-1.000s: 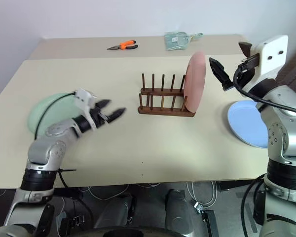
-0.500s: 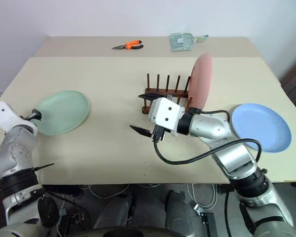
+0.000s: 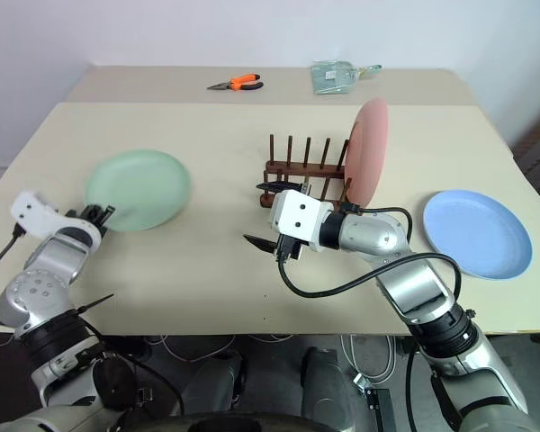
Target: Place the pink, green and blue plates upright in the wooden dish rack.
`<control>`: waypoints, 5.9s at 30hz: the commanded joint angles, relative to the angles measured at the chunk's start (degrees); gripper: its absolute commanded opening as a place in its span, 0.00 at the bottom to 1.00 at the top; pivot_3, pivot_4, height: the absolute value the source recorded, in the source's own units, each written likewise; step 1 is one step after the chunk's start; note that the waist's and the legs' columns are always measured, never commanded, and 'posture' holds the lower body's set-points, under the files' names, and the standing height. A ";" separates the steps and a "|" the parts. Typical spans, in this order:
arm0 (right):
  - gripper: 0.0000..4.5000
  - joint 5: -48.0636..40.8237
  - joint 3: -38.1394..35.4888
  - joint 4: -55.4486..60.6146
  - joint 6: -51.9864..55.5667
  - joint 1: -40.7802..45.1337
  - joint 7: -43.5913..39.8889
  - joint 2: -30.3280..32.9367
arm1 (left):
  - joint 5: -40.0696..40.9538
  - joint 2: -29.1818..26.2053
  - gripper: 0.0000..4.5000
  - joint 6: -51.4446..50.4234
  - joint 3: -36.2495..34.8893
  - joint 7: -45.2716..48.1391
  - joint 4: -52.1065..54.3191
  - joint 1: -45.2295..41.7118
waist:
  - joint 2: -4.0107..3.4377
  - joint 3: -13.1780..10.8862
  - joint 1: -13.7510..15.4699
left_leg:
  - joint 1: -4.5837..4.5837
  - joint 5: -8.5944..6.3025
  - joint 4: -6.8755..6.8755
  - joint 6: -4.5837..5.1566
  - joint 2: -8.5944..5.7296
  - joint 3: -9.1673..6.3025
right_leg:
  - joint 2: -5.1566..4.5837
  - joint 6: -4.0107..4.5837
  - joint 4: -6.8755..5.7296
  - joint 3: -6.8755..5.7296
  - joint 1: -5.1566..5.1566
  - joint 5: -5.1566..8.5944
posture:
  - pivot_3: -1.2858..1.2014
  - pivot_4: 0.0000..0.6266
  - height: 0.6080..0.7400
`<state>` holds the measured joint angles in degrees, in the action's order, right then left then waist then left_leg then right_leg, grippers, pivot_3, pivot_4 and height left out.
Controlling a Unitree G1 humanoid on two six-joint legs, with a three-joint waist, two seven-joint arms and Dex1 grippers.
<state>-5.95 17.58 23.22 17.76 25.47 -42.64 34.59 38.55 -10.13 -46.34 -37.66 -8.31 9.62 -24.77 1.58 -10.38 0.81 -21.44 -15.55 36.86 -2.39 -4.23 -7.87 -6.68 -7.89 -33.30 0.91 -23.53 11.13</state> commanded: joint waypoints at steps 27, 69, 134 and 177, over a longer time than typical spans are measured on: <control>0.00 28.13 -0.96 -16.55 -24.79 11.93 16.27 -5.08 | 11.04 1.56 0.81 9.26 10.27 2.50 8.93 -14.94 | 0.00 -0.04 -1.40 | 0.06 0.03 -0.10 -0.04 0.02 0.05 | 0.04 0.02 0.05 0.08 -0.02 -0.02 | 0.52 0.24 1.00; 0.00 -38.49 -31.00 9.66 30.87 4.60 32.49 -20.01 | -6.98 -17.10 0.90 14.66 43.35 44.66 17.74 15.31 | -0.48 0.02 -1.57 | 0.09 0.07 -0.67 -0.03 0.12 0.15 | 0.12 0.36 0.04 0.23 -0.36 0.10 | 0.52 0.24 1.00; 0.01 -58.65 -41.35 8.42 23.48 20.46 37.40 -9.41 | -19.81 -18.56 0.91 27.85 40.26 47.67 2.28 10.13 | -0.66 -0.01 -0.53 | 0.14 0.03 -0.61 0.06 0.17 0.09 | 0.04 0.32 0.18 0.11 -0.11 0.15 | 0.52 0.24 1.00; 0.65 -43.35 -34.21 4.45 16.78 4.43 24.42 5.75 | -23.07 -17.49 0.91 31.62 38.12 47.31 0.05 15.24 | -0.58 0.15 -1.10 | 0.05 0.05 -0.64 0.04 0.15 0.22 | 0.07 0.12 0.14 0.18 -0.29 0.06 | 0.52 0.24 1.00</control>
<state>-48.43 -8.70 26.20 35.53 31.74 -15.66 37.81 16.25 -27.41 -16.61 1.47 39.49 9.55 -9.24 1.00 -10.23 -0.28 -21.41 -15.50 36.23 -2.35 -4.11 -7.66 -6.68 -7.77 -33.12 1.08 -23.76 11.19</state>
